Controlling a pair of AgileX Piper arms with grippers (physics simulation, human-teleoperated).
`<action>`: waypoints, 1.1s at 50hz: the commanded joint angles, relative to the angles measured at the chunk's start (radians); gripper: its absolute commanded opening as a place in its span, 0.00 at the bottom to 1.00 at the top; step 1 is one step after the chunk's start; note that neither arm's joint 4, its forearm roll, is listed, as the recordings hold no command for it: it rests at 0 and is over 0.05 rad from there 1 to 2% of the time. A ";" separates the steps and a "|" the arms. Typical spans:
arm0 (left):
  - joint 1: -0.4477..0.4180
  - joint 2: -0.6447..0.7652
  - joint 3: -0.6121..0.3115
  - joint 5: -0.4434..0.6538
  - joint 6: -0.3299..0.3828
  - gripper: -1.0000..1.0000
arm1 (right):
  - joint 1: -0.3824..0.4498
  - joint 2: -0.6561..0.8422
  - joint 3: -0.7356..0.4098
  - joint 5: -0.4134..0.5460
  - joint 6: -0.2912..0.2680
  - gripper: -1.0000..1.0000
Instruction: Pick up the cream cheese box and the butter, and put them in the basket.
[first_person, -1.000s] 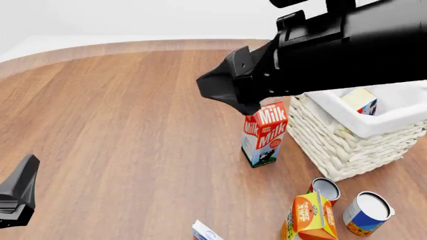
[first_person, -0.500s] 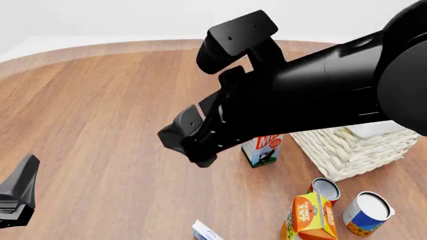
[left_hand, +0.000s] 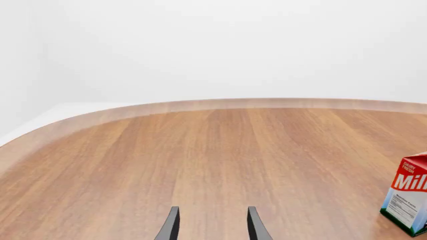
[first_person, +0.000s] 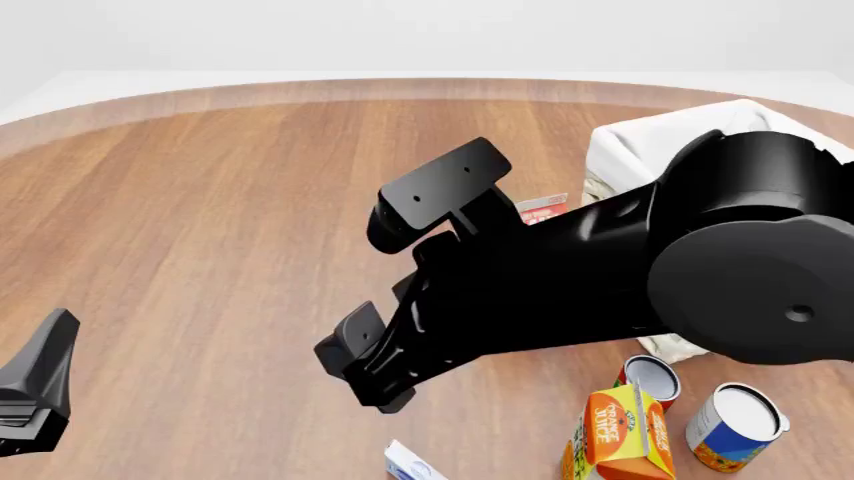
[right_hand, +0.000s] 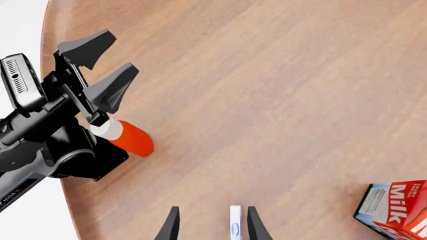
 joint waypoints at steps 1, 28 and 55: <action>0.000 0.000 0.000 0.000 0.000 1.00 | 0.015 0.017 0.024 0.012 0.020 1.00; 0.000 0.000 0.000 0.000 0.000 1.00 | -0.019 0.057 0.134 -0.074 0.049 1.00; 0.000 0.000 0.000 0.000 0.000 1.00 | -0.031 0.087 0.199 -0.118 0.074 1.00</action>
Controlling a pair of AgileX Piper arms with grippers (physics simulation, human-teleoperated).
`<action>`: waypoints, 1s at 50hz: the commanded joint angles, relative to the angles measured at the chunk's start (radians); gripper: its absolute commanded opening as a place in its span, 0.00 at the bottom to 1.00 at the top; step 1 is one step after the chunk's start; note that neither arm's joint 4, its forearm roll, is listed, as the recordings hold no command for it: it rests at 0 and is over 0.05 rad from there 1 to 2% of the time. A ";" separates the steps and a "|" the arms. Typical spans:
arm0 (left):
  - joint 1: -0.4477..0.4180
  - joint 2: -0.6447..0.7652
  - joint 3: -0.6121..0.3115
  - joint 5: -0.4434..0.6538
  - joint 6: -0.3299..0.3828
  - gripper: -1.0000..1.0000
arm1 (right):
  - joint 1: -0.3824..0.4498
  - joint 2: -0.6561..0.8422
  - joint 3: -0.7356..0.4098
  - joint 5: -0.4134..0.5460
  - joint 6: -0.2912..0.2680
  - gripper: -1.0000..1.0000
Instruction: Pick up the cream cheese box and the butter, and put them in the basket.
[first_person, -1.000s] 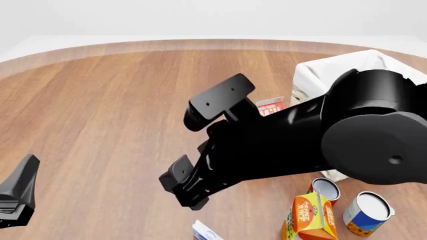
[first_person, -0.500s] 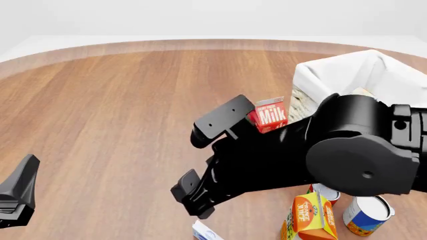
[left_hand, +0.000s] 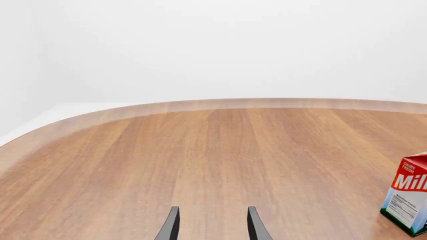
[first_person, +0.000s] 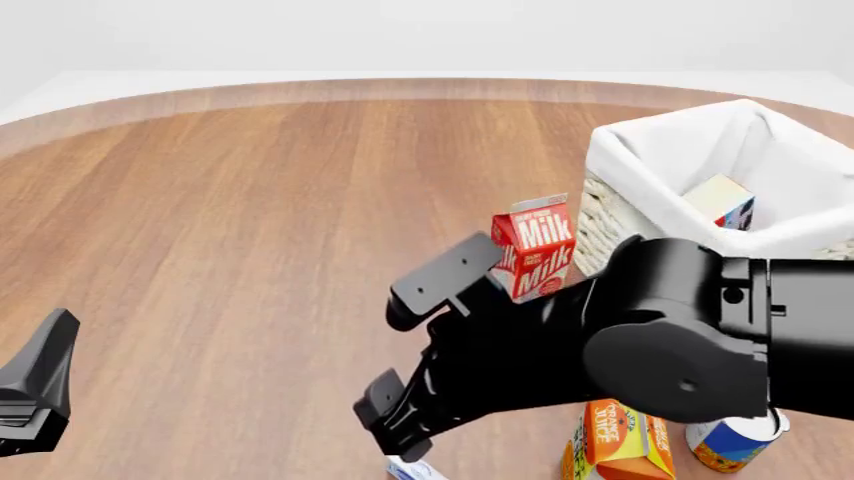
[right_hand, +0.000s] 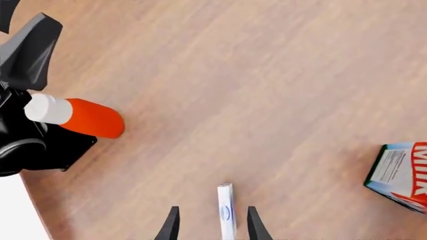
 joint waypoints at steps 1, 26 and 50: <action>0.000 0.000 0.000 0.000 0.000 1.00 | -0.004 0.013 0.027 -0.020 0.014 1.00; 0.000 0.000 0.000 0.000 0.000 1.00 | 0.002 0.087 0.105 -0.127 0.052 1.00; 0.000 0.000 0.000 0.000 0.000 1.00 | 0.020 0.123 0.160 -0.183 0.094 1.00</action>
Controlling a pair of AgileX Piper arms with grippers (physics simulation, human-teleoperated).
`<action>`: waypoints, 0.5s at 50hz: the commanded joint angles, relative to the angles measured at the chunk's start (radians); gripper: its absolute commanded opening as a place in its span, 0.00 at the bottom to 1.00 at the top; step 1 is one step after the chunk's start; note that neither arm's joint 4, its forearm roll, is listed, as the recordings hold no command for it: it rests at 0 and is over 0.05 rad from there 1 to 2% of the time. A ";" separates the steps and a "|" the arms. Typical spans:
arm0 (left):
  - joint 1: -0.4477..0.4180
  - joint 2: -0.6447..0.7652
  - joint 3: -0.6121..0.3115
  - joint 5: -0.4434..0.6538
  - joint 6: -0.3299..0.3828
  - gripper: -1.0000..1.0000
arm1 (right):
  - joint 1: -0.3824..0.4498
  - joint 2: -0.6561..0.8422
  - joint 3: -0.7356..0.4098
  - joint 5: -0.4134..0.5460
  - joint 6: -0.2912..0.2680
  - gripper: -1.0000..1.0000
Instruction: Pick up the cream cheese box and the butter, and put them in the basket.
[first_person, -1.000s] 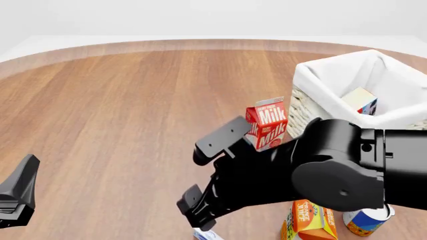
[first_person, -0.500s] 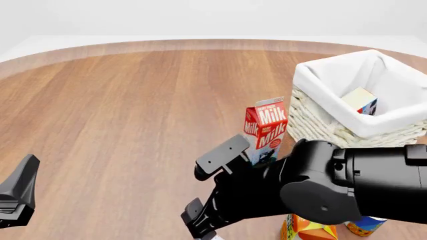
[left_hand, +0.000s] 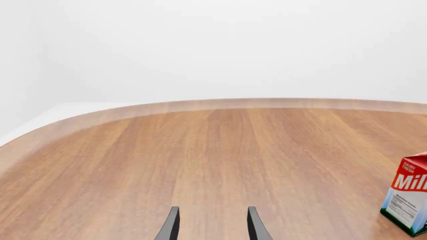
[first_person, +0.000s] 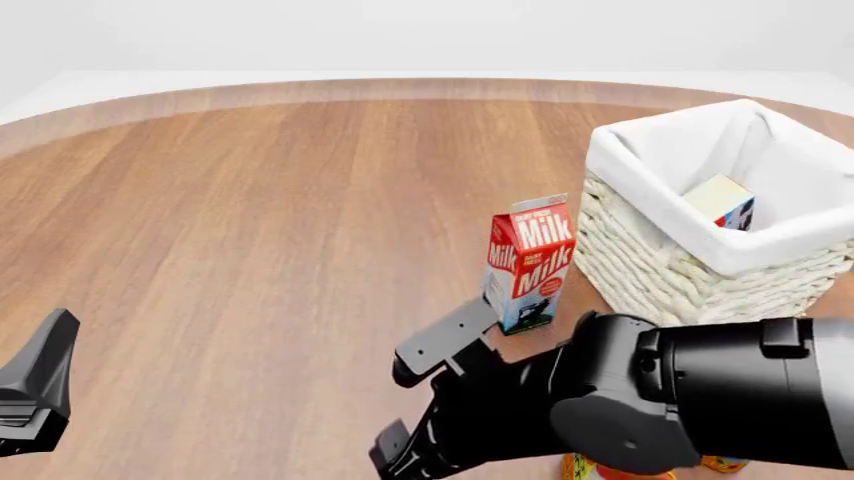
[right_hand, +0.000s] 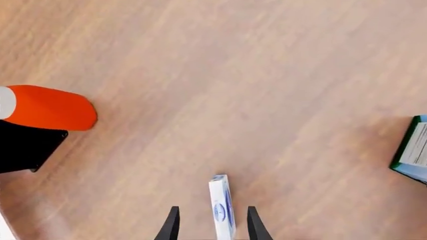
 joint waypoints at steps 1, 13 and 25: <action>0.000 0.000 0.000 0.000 0.000 1.00 | 0.011 0.017 0.024 -0.027 0.020 1.00; 0.000 0.000 0.000 0.000 0.000 1.00 | 0.007 0.012 0.034 -0.036 0.022 1.00; 0.000 0.000 0.000 0.000 0.000 1.00 | 0.016 0.039 0.054 -0.078 0.040 1.00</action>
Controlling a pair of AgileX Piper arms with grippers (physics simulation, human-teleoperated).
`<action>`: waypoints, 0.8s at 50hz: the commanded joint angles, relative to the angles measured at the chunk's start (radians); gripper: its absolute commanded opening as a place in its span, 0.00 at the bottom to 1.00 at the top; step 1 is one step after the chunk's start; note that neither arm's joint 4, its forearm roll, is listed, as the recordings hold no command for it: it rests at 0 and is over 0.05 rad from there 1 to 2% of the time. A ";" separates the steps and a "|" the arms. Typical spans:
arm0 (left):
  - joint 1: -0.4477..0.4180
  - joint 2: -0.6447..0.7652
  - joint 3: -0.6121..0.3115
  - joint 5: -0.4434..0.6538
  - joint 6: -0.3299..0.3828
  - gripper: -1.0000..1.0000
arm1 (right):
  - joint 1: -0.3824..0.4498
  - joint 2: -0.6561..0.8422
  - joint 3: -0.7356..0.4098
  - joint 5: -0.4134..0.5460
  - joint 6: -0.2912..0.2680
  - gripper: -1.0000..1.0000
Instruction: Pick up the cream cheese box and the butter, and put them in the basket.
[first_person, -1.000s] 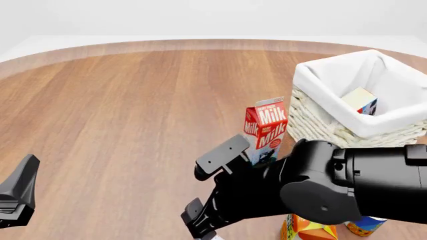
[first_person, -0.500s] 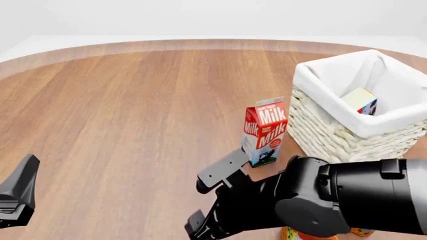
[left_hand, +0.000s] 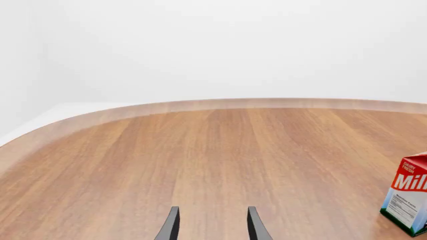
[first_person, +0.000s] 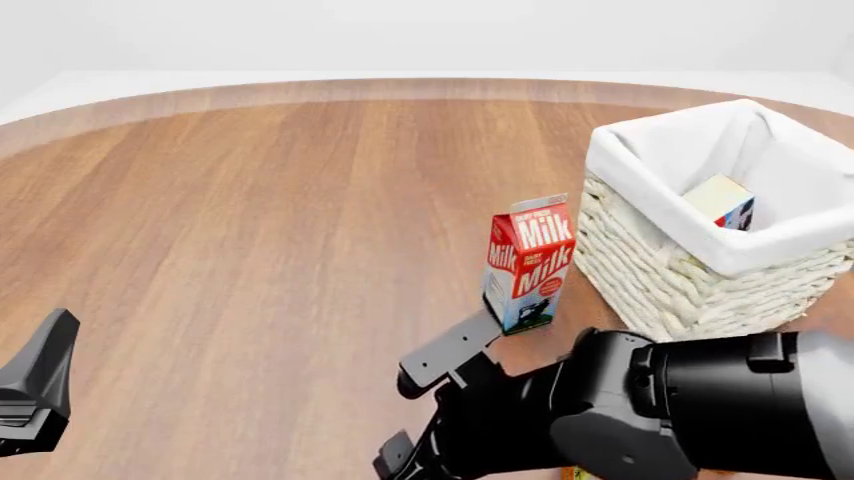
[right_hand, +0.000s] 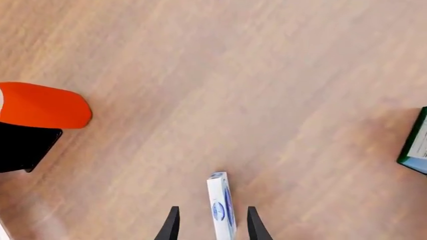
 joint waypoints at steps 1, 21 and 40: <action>0.000 0.000 0.000 0.000 0.000 1.00 | 0.011 0.029 0.019 -0.042 0.020 1.00; 0.000 0.000 0.000 0.000 0.000 1.00 | 0.016 0.050 0.042 -0.085 0.037 1.00; 0.000 0.000 0.000 0.000 0.000 1.00 | 0.019 0.082 0.055 -0.120 0.042 1.00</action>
